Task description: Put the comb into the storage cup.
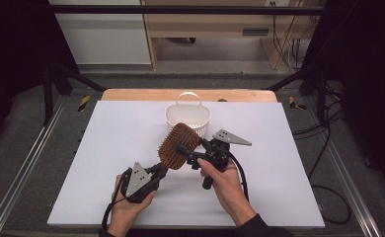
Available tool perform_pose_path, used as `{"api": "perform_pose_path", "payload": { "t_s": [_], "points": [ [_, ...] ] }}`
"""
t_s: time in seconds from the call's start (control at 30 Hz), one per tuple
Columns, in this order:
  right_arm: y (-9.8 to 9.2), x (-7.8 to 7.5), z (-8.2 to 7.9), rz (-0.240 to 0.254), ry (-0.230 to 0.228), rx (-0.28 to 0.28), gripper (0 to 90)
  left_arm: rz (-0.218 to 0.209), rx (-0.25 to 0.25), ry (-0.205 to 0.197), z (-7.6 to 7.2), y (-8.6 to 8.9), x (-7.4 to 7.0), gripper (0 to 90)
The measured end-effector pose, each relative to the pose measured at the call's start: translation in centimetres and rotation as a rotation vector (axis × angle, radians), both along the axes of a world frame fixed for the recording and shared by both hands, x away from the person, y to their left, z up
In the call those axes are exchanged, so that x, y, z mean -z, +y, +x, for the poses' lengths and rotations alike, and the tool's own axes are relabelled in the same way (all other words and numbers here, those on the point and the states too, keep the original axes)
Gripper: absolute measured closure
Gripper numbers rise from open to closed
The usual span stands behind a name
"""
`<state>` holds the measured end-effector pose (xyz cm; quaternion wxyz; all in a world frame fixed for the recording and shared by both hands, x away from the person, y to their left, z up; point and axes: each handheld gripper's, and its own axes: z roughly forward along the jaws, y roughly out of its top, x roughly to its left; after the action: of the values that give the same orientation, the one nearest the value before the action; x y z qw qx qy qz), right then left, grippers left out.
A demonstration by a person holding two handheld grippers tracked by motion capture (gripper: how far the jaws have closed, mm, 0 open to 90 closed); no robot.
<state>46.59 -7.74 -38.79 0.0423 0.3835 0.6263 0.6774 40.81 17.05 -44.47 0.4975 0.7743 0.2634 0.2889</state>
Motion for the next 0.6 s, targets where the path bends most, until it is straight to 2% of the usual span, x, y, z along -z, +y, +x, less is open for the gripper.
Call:
{"api": "perform_pose_path", "payload": {
  "t_s": [0.07, 0.13, 0.27, 0.4, 0.6],
  "points": [
    [0.07, -0.12, 0.17, 0.017, 0.010, -0.008, 26.1, 0.004, 0.002, -0.004, -0.03, -0.08, 0.04, 72.4],
    [0.13, -0.14, 0.32, 0.037, 0.022, -0.014, 30.1, -0.015, 0.005, 0.010, 0.08, -0.10, 0.06, 72.4],
    [0.12, -0.20, 0.82, 0.041, 0.045, -0.026, 42.2, -0.024, 0.001, 0.009, 0.25, 0.17, 0.11, 72.4],
    [0.13, -0.01, 1.01, 0.063, 0.066, -0.042, 46.6, -0.023, 0.000, 0.019, 0.33, 0.34, 0.24, 72.3],
    [0.54, -0.01, 0.70, 0.050, 0.065, -0.027, 51.2, -0.042, 0.001, 0.053, 0.62, 0.41, 0.61, 72.0]
  ]
}}
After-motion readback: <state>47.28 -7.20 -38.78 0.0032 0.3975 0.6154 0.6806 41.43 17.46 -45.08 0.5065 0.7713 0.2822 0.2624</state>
